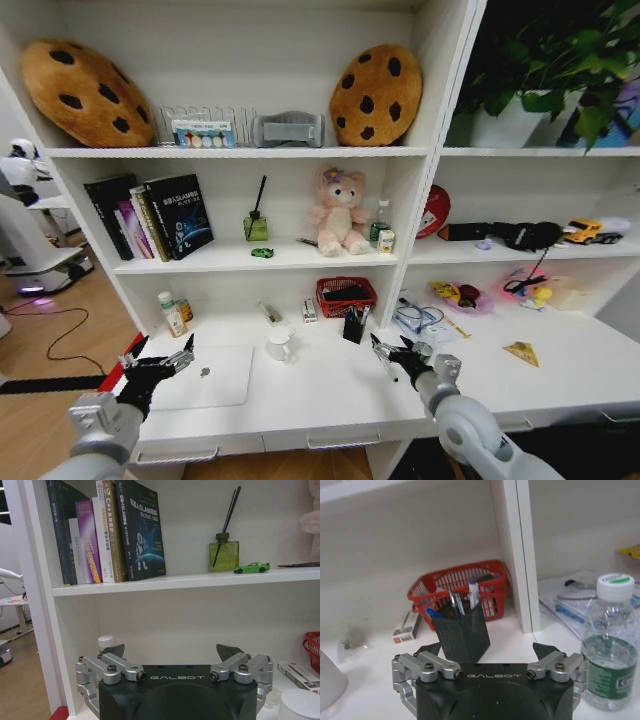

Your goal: Organize the objects on the table.

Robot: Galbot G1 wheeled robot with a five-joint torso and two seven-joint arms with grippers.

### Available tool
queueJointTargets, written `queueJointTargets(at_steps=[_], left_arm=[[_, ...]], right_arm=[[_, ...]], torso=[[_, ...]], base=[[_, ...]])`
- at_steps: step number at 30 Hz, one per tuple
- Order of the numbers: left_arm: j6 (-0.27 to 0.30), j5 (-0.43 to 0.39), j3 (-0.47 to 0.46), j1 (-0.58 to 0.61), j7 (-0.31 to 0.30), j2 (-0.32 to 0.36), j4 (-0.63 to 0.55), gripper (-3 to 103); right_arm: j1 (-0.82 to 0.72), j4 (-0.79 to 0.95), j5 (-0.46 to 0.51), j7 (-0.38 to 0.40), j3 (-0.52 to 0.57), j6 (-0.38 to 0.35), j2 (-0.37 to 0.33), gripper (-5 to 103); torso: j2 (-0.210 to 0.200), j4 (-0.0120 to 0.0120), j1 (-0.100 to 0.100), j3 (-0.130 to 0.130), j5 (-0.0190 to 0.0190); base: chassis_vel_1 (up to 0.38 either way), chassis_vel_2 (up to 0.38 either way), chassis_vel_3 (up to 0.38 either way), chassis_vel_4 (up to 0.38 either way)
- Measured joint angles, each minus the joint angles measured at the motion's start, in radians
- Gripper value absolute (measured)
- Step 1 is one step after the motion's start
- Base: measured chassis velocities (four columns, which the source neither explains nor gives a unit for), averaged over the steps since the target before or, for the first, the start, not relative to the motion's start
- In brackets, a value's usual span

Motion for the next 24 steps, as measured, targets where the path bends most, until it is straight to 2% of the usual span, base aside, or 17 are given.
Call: queueJointTargets(at_steps=[4, 8, 11, 19, 24], left_arm=[[0.0, 0.0, 0.0, 0.0, 0.0, 0.0, 0.0, 100], [0.0, 0.0, 0.0, 0.0, 0.0, 0.0, 0.0, 100], [0.0, 0.0, 0.0, 0.0, 0.0, 0.0, 0.0, 100], [0.0, 0.0, 0.0, 0.0, 0.0, 0.0, 0.0, 100], [0.0, 0.0, 0.0, 0.0, 0.0, 0.0, 0.0, 100]], right_arm=[[0.036, -0.059, 0.018, -0.017, -0.005, -0.028, -0.006, 100], [0.109, -0.144, 0.065, -0.076, -0.028, -0.092, -0.028, 100], [0.138, -0.183, 0.078, -0.109, -0.038, -0.112, -0.034, 100], [0.242, -0.302, 0.058, -0.18, -0.096, -0.123, -0.028, 100], [0.288, -0.345, 0.058, -0.198, -0.125, -0.13, -0.019, 100]], torso=[[0.0, 0.0002, 0.0, 0.0, 0.0002], [0.0, 0.0003, 0.0, 0.0, 0.0], [0.0, 0.0003, 0.0, 0.0, 0.0], [0.0, 0.0003, 0.0, 0.0, 0.0001], [0.0, 0.0004, 0.0, 0.0, 0.0]], base=[[0.0, 0.0, 0.0, 0.0], [0.0, 0.0, 0.0, 0.0], [0.0, 0.0, 0.0, 0.0], [0.0, 0.0, 0.0, 0.0], [0.0, 0.0, 0.0, 0.0]])
